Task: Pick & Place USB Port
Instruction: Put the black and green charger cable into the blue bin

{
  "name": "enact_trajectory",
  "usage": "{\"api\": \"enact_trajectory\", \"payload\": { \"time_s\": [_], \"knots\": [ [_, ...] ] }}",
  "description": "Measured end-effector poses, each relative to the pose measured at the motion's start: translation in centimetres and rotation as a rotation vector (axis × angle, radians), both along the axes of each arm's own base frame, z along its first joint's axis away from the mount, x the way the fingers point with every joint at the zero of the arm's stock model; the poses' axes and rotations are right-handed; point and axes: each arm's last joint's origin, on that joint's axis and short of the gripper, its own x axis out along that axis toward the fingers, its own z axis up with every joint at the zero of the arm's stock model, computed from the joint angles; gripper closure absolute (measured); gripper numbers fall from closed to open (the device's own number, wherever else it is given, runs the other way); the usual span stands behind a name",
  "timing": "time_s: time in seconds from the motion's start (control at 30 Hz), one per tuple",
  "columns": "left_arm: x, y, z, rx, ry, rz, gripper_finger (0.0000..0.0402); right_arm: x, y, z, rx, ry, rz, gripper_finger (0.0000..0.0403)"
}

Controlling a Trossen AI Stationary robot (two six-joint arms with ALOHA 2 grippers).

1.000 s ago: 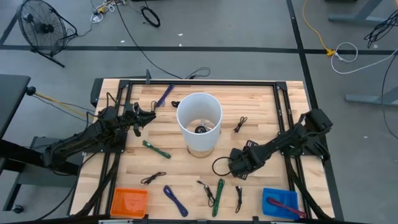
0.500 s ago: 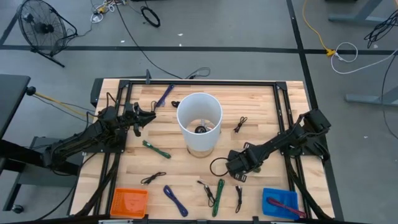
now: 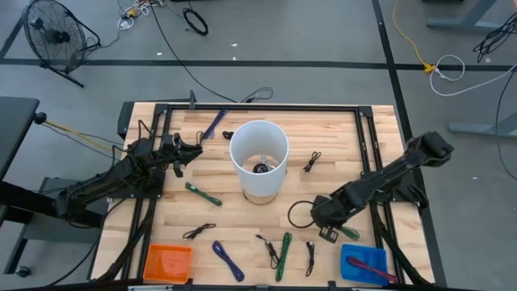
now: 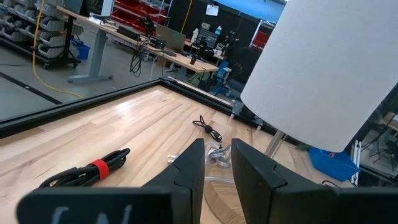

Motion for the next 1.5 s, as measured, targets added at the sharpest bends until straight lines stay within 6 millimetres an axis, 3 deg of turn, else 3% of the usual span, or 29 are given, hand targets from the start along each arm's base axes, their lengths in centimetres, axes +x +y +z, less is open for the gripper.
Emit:
{"api": "enact_trajectory", "payload": {
  "time_s": [0.27, 0.47, 0.8, 1.0, 1.5],
  "knots": [
    [0.0, 0.0, 0.0, 0.0, 0.0, 0.0, 0.0319, -1.5, 2.6, 5.0, 0.231, 0.012, -0.133, 0.0399],
    [0.0, 0.0, 0.0, 0.0, 0.0, 0.0, 0.0319, -3.1, 5.5, 6.1, 0.354, 0.135, -0.191, 0.0399],
    [0.0, 0.0, 0.0, 0.001, 0.0, -0.008, 0.0319, -7.1, 8.8, 5.9, 0.286, 0.247, -0.279, 0.0399],
    [0.0, 0.0, 0.0, 0.001, 0.0, -0.009, 0.0319, -9.0, 9.7, 4.7, 0.224, 0.303, -0.304, 0.0399],
    [0.0, 0.0, 0.0, 0.0, 0.0, -0.011, 0.0319, -8.6, 11.0, 1.8, 0.11, 0.247, -0.209, 0.0399]
  ]
}}
